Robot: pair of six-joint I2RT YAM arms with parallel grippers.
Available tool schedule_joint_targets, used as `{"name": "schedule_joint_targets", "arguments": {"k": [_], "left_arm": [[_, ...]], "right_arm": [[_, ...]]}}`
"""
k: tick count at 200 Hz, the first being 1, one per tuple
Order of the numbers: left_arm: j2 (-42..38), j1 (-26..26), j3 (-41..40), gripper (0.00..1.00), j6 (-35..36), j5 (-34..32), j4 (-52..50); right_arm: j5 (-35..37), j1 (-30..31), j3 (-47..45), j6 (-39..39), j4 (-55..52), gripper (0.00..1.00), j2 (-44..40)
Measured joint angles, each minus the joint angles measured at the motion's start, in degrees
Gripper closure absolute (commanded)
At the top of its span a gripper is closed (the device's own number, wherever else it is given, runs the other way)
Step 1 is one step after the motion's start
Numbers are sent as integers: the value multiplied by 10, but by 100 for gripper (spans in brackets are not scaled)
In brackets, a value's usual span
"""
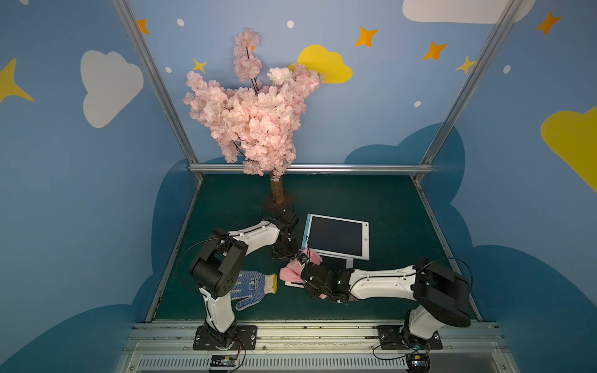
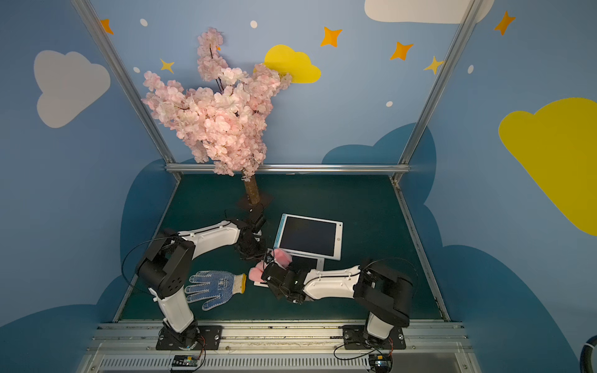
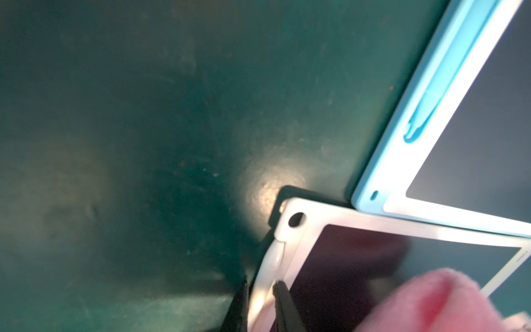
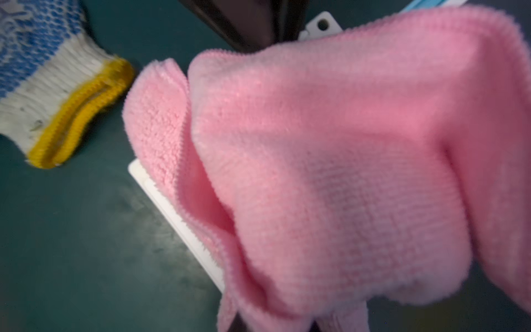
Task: Wipe the drawing tablet
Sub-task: Wipe the dirt from the drawing tablet.
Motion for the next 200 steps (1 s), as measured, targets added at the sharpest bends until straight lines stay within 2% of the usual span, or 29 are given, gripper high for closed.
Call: {"name": "schedule_joint_targets", "arguments": {"k": [36,57,84,112,131,148,169,200], "left_arm": [[3,0,4,81,0,0,-5],[3,0,4,81,0,0,-5],[3,0,4,81,0,0,-5],[3,0,4,81,0,0,-5],[3,0,6,81,0,0,-6],[5,0,9,81,0,0,-10],[7,0,12,81,0,0,-13],[9,0,15,81,0,0,-17]], "right_arm": [[-13,36,123,-12,0,100,93],[-13,41,135,-8,2,100,103],[-11,16,62,4,12,100,57],[12,-8,-47,10,-16,100,-57],[24,-9,-111,17,-31,100,-124],[24,-5,-146,19,-20,100,-145],[30,7,-116,16,-8,100,-106],[26,38,48,-24,2,100,38]]}}
